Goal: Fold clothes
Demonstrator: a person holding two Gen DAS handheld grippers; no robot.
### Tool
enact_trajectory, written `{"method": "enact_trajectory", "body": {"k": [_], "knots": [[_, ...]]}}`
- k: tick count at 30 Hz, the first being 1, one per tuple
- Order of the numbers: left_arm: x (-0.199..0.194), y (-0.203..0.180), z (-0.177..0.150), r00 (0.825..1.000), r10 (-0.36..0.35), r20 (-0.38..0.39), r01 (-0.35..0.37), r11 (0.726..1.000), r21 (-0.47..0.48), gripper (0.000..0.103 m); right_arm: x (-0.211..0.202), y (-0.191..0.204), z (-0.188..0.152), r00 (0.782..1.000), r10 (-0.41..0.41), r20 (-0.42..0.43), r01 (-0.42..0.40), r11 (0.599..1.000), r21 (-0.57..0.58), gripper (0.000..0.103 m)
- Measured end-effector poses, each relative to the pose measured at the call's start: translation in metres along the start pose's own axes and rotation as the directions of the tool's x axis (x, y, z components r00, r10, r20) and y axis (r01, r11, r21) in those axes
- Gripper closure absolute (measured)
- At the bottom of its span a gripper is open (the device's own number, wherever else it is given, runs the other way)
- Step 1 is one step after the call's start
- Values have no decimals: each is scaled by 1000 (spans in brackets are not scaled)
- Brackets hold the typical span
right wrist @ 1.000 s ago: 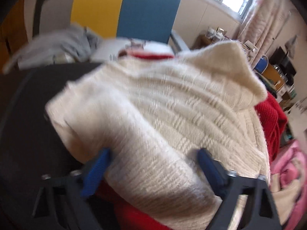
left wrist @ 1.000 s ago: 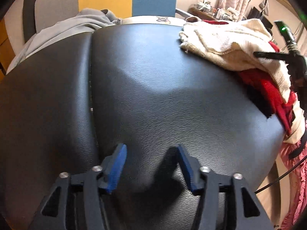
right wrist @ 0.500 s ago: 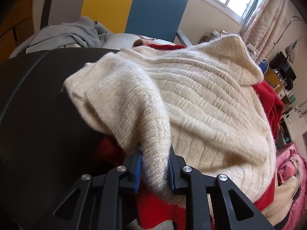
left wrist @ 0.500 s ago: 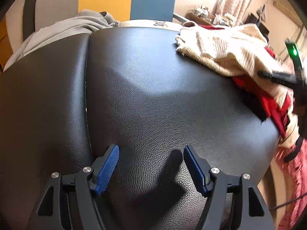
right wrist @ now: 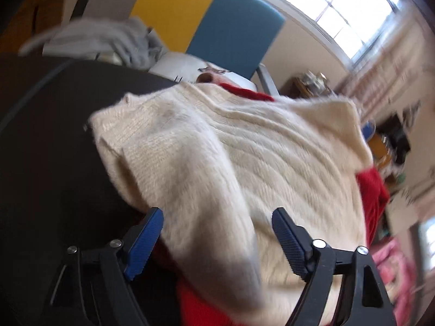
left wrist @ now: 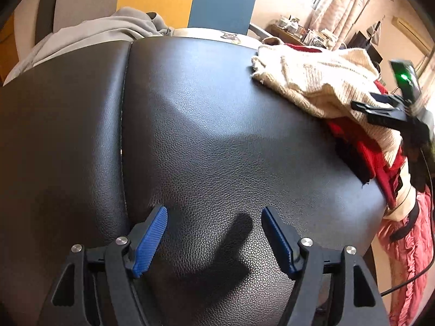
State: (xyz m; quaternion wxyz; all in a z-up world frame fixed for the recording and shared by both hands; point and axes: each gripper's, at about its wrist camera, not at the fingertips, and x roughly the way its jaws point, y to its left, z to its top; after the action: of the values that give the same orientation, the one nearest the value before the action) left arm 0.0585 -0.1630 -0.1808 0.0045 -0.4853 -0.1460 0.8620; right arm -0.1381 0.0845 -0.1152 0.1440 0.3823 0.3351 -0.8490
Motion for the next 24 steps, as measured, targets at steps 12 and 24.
{"method": "enact_trajectory", "body": {"k": [12, 24], "knots": [[-3, 7, -1, 998, -52, 17, 52, 999, -4, 28, -42, 20, -99, 960, 263, -96, -244, 954, 173, 90], [-11, 21, 2, 994, -105, 7, 105, 993, -56, 28, -109, 3, -180, 933, 352, -77, -297, 871, 391, 82]]}}
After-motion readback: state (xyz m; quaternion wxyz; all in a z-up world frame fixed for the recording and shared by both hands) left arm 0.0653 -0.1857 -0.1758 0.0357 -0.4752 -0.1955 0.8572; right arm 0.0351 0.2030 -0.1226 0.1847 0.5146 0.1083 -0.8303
